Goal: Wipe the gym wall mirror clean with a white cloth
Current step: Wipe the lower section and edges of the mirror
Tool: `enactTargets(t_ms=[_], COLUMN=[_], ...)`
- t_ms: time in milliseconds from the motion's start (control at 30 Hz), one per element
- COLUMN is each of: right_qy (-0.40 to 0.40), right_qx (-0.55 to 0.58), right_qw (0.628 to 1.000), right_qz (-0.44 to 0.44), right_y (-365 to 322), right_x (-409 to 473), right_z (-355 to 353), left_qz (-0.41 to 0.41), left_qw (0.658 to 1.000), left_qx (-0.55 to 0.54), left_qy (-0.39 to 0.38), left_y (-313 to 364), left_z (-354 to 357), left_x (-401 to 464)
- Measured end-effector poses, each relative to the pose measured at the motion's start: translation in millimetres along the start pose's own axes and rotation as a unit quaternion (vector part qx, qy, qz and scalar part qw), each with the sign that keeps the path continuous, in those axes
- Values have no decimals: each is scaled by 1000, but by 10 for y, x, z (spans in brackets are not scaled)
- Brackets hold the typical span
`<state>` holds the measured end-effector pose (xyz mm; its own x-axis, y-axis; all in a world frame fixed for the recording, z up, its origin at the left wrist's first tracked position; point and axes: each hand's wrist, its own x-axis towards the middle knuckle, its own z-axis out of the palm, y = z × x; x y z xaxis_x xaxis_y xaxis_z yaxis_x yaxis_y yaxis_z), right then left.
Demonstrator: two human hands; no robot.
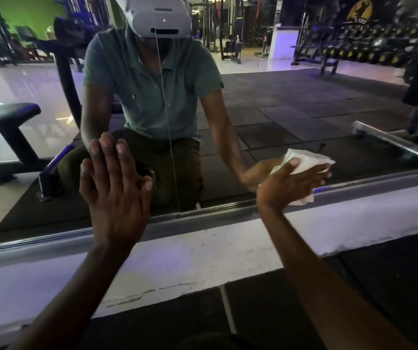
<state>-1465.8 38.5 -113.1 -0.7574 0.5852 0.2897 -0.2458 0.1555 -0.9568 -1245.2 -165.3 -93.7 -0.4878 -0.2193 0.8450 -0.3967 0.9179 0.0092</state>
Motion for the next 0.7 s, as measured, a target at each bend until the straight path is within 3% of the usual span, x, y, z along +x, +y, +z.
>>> enactTargets(t_ms=[100,167,267,367,467,567,700], right_qy=[-59,-122,-142,-122,-146,-215,-283], right_qx=[-42,-78,-100,-100,-87,-107,-93], right_qw=[992,966,933,939,934,875,728], right_qz=[-107,-212,-314,-306,-315,-421,-618], right_y=[-193,-214,-215,-275,-316,-271,-364], right_x=[-854,-1288,-1095,-870,-1251,-1998,-2390], right_z=[31,16,-22,-1,63,151,260], left_qz=[3,21,86,54,33,84,130], left_qw=[1000,1000,995,993,983,967,956], left_qx=[10,19,55,97,172,229,249], left_qy=[-4,-12,-16,-31,-55,-79,-85], left_y=[0,-44,-171,-522,-976,-1321,-1482], left_z=[-16,-80,-221,-368,-513,-631,-686], left_x=[-27,-21,-21,-79,-205,-255,-263])
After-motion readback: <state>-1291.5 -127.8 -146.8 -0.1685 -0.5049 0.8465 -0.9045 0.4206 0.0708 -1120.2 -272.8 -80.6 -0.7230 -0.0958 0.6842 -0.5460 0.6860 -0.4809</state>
